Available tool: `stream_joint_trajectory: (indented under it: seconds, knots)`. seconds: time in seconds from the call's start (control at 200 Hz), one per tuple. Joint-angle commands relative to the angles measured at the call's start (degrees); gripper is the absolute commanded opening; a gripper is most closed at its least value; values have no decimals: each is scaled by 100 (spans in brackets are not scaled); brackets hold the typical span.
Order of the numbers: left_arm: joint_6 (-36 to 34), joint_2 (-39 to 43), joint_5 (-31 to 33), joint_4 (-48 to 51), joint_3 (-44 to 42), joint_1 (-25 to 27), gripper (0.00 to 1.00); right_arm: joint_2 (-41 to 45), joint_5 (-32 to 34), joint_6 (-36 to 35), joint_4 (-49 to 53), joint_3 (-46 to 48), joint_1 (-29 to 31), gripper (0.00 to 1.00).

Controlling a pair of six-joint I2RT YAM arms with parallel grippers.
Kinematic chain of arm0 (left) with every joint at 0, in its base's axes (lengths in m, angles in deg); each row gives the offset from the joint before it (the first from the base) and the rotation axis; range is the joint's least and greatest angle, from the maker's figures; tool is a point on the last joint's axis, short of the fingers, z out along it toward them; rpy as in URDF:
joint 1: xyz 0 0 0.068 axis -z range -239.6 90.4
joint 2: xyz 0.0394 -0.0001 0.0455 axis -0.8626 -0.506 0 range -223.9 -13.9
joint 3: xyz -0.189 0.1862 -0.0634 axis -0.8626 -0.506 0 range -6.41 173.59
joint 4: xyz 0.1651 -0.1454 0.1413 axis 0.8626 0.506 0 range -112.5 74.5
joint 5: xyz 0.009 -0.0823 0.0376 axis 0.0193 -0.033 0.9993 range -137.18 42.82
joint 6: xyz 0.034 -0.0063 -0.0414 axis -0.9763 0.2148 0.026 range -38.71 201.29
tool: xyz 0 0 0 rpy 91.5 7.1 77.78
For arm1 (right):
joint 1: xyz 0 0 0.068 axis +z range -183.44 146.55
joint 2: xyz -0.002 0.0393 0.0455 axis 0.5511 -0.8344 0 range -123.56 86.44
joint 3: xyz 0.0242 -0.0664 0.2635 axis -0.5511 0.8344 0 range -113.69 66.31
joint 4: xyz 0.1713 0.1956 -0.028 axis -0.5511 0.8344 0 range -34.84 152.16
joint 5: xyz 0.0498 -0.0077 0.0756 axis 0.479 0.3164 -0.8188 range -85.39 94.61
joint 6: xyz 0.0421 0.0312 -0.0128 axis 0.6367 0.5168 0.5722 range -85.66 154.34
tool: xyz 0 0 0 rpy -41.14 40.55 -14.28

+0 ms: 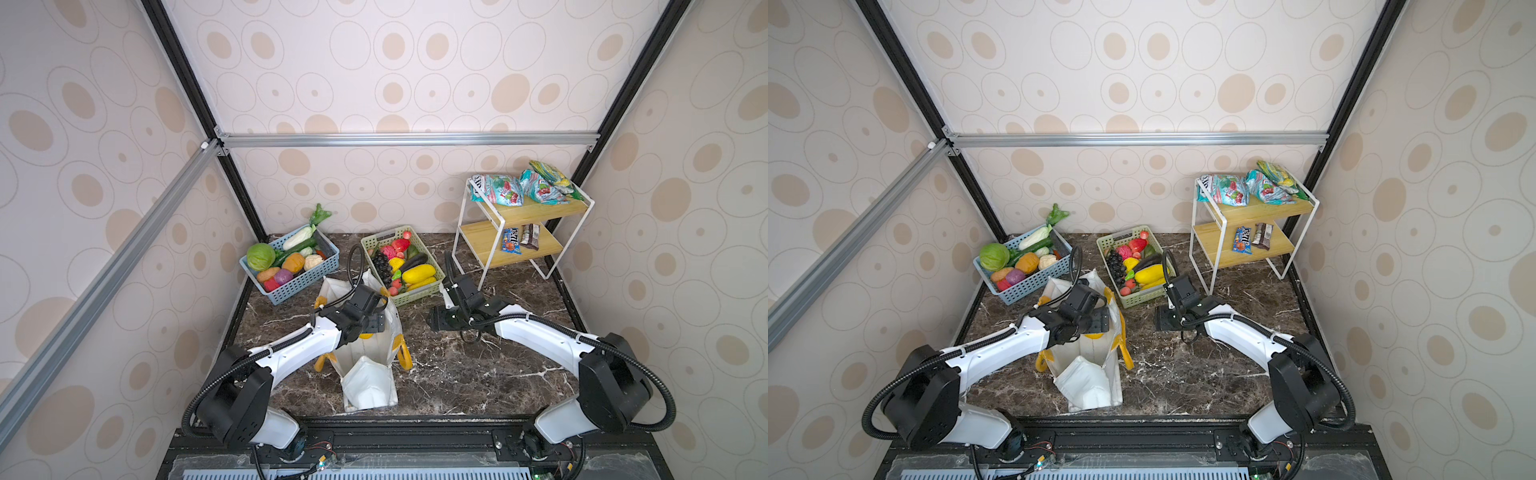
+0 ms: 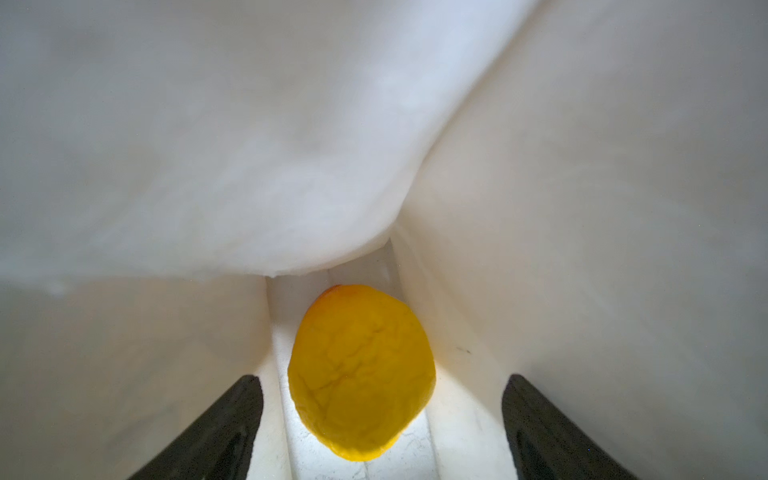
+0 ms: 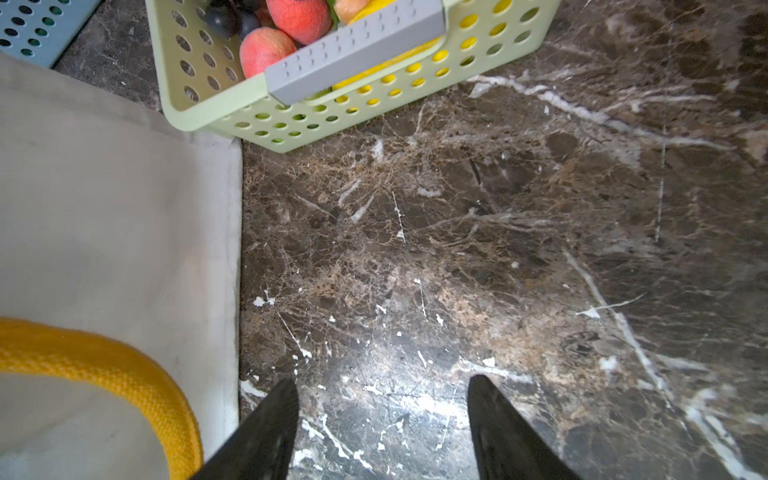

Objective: Place the food into the grocery bag and tie it
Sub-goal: 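Raise the left gripper out of the bag and move it over the green basket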

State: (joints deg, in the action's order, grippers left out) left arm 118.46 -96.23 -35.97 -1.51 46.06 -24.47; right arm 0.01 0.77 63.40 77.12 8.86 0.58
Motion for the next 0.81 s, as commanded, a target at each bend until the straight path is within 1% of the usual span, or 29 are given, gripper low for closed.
stream_joint_trajectory:
  seconds: [0.0,0.165,0.29,0.43,0.68,0.8]
  knots:
    - [-155,165,-150,563,420,-25,89,8,58,-24,158,-132,-5,68]
    - [-317,284,-403,937,763,-28,84,-7,64,-23,171,-203,-3,68]
    - [-461,497,-430,1249,991,-28,81,-21,94,-31,228,-273,-9,68]
    - [-647,677,-464,1473,1319,-25,79,-46,153,-41,264,-337,-11,68]
    - [-1066,486,-662,1652,2306,-31,75,-110,192,-22,359,-444,-15,68]
    - [-1192,276,-753,1535,2785,-27,74,-26,306,-1,394,-384,-31,69]
